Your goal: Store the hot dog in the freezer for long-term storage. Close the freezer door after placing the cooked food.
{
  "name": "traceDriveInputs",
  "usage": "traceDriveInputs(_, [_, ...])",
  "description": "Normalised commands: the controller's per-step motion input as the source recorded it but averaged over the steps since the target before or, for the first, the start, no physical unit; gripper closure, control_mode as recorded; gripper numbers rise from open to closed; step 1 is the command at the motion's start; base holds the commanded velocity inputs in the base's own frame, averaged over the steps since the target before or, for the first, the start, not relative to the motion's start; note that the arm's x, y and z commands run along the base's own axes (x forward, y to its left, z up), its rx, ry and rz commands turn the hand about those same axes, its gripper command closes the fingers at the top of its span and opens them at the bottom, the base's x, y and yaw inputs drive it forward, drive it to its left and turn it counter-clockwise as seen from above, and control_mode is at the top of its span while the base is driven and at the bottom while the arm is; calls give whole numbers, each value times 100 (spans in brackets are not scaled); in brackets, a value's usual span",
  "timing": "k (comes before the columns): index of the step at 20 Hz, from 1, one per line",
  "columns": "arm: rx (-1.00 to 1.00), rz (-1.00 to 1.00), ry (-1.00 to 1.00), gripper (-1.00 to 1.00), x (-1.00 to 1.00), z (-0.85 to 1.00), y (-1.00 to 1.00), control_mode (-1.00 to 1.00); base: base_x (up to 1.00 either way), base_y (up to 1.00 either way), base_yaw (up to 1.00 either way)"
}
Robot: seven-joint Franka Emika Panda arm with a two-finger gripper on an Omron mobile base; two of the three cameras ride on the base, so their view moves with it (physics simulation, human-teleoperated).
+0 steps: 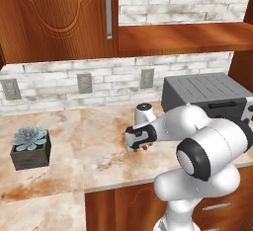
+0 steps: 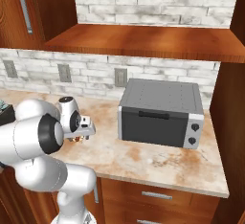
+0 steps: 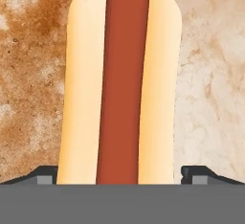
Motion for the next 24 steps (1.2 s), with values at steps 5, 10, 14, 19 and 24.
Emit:
traceDriveInputs(5, [0,0,0,100,0,-9,0,-100,0,0,0])
traceDriveInputs(10, [0,-3,0,100,0,-10,-6,-100,0,0,0])
traceDriveInputs(14, [-1,-20,-2,100,0,25,-27,-100,0,0,0])
traceDriveInputs(19, [0,-20,-2,100,-19,90,-44,-100,0,0,0])
traceDriveInputs(24, [1,-19,0,100,-37,100,-53,-100,0,0,0])
